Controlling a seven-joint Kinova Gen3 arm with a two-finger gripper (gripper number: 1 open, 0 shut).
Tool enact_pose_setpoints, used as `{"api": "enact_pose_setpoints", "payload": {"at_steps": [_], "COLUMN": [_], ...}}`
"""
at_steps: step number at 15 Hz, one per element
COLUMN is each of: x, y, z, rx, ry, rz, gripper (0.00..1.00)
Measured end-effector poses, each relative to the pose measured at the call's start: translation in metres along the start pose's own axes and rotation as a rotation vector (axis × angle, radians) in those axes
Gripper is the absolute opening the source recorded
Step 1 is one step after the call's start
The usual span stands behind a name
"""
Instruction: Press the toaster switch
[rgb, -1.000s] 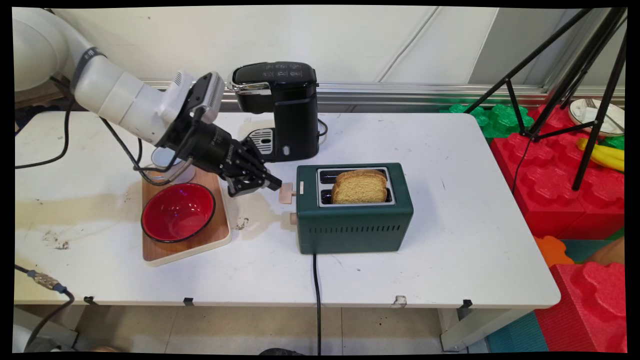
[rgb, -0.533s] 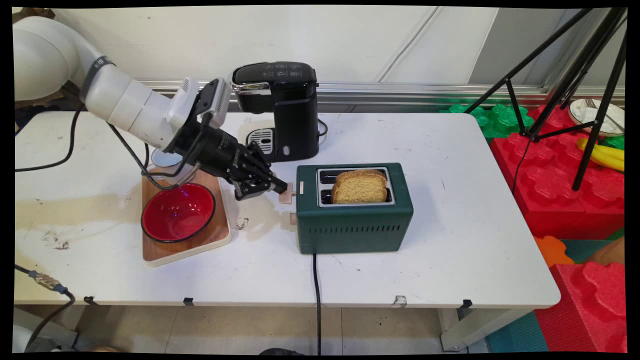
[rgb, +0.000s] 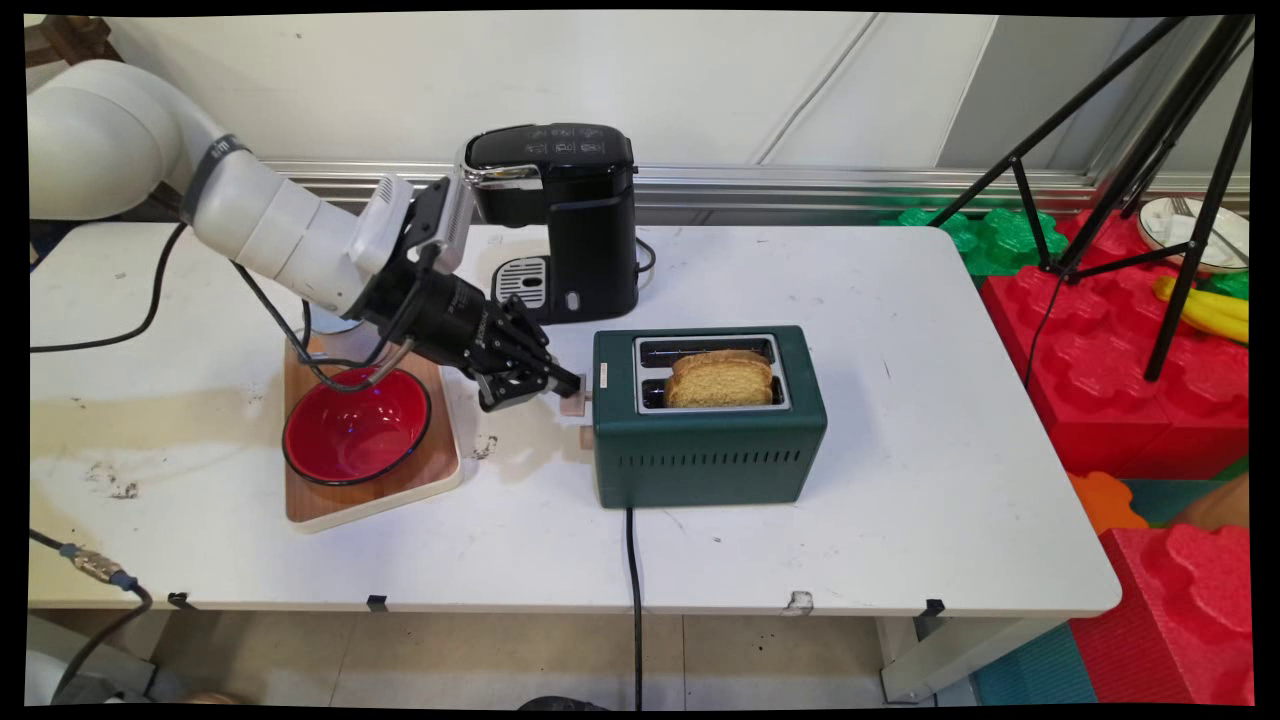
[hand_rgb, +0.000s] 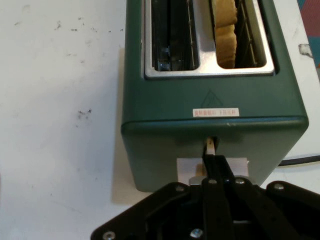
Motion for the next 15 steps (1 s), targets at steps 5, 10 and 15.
{"api": "enact_pose_setpoints", "payload": {"at_steps": [5,10,15], "x": [-0.006,-0.012,-0.016], "y": [0.001,0.001,0.002], "z": [0.008,0.016,0.022], "rx": [-0.006,-0.012,-0.014], "ry": [-0.007,-0.012,-0.013], "rz": [-0.003,-0.002,-0.001], "gripper": [0.00,0.00,0.00]}}
